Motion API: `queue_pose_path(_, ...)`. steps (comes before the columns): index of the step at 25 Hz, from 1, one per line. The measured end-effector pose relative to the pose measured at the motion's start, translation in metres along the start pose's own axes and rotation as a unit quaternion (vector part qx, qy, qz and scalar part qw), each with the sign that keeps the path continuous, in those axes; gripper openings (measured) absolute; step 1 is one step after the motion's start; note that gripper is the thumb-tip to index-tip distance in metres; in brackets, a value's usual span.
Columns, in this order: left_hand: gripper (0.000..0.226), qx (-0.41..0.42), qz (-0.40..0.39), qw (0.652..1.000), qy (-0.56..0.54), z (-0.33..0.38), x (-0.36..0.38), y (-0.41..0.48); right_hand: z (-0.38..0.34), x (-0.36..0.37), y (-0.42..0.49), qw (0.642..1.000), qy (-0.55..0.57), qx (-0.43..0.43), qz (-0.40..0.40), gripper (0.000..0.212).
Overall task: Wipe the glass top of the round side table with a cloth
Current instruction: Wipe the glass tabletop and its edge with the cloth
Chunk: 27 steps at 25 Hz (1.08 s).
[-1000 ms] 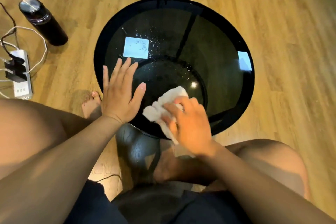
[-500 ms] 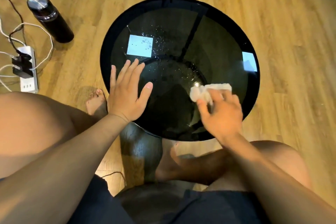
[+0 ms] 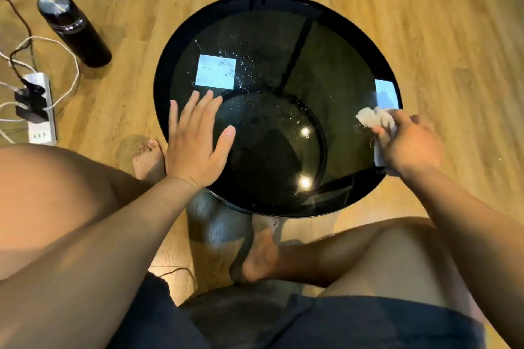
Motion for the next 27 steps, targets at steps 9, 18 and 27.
queue_pose_path(9,0.061,0.010,0.005,1.000,-0.023,0.002,-0.002,-0.002,-0.236,0.060,-0.171,0.967,0.154,-0.200,-0.032,0.026)
queue_pose_path(18,0.062,-0.038,-0.025,0.999,0.020,-0.035,0.005,0.018,0.011,0.001,0.028,1.000,-0.011,0.017,0.012,0.036)
queue_pose_path(27,0.063,-0.002,-0.019,1.000,-0.007,-0.028,0.004,0.017,-0.251,0.068,-0.134,0.973,0.106,-0.197,-0.055,0.026)
Point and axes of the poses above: each hand's wrist, its own y-axis towards the middle knuckle, its own x-axis out of the palm, z = x × y, the point moved 10 cm from there along y, towards the middle knuckle, and after that the axes turned 13 degrees about y, right-handed, at the moved point
